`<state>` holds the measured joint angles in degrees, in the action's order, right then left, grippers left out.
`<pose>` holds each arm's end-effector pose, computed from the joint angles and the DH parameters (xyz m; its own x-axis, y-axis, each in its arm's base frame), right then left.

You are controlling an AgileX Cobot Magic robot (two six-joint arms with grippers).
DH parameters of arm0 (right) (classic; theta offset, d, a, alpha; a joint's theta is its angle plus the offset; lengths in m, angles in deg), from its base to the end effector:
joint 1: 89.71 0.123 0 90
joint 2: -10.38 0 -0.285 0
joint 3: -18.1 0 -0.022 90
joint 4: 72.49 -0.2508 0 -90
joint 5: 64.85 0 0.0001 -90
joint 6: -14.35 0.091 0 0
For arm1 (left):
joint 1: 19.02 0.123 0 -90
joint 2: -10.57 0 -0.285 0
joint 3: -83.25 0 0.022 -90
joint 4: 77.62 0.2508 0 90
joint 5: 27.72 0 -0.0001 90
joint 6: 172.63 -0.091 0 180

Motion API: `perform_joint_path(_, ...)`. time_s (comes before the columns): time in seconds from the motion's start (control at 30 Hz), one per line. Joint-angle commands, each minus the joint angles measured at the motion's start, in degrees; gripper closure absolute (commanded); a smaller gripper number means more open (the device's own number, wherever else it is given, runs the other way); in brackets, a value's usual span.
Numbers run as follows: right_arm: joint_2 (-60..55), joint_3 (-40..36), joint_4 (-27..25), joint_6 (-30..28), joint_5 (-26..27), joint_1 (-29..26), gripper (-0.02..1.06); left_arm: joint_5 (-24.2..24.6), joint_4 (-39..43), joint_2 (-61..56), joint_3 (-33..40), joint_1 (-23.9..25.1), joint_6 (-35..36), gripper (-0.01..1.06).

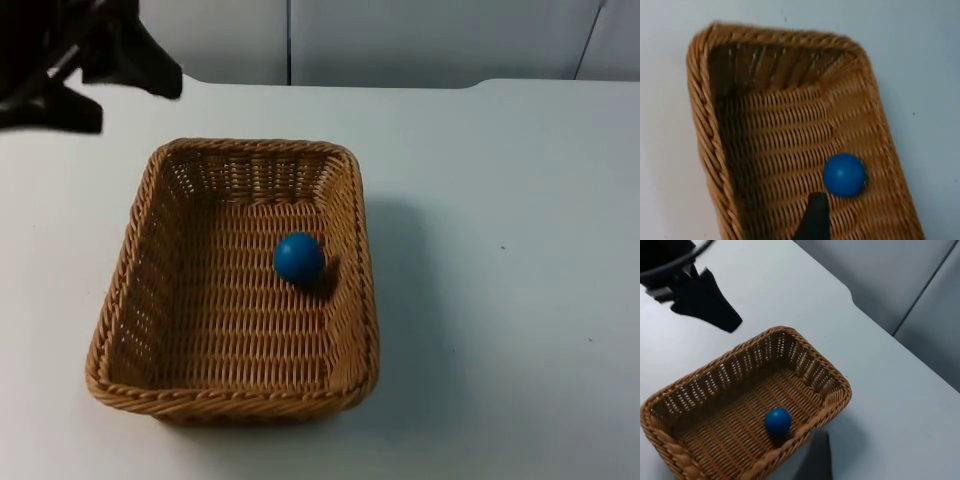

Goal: Pick up the basket with the left hand and place the ball into the basket with the right hand.

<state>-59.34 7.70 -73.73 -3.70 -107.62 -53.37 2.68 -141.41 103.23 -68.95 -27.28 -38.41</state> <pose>0.1771 0.1320 0.4056 -0.2404 -0.5426 -0.8048 -0.7046 0.6679 -0.2399 0.2888 -0.0838 0.2422 -0.7890 -0.1110 -0.6043 0.2563 0.8344 -0.4879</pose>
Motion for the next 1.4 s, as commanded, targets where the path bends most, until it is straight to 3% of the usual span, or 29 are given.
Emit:
perform_joint_path(0.0, 1.9, -1.7, 1.2, 1.4, 2.7, 0.1, 0.33, -3.0, 4.9, -3.3, 0.1, 0.0, 1.9, 0.33)
perform_joint_path(0.13, 3.8, -4.7, 1.2, 3.1, 3.9, 0.1, 0.33, -4.7, 10.4, -6.3, 0.1, 0.0, 6.0, 0.33)
perform_joint_path(0.47, 9.4, -6.2, 1.2, 3.0, 3.5, 0.1, 0.33, 3.9, 12.7, -16.0, 0.1, 0.0, 7.0, 0.33)
perform_joint_path(0.67, 12.6, -6.2, 1.2, 3.7, 0.6, 0.1, 0.33, 5.6, 17.9, -28.1, 0.1, 0.0, 9.0, 0.33)
perform_joint_path(1.0, 16.0, -7.2, 0.9, 3.8, -3.9, 0.1, 0.33, 12.6, 32.3, -46.0, 0.1, 0.0, 18.2, 0.33)
perform_joint_path(1.23, 24.0, -20.4, 1.2, 6.2, 2.2, 0.1, 0.33, 19.0, 38.1, -57.2, 0.1, 0.0, 22.7, 0.33)
perform_joint_path(1.37, 29.1, -25.3, 1.2, 7.9, 2.6, 0.1, 0.33, 22.7, 39.8, -60.9, 0.2, 0.0, 23.2, 0.33)
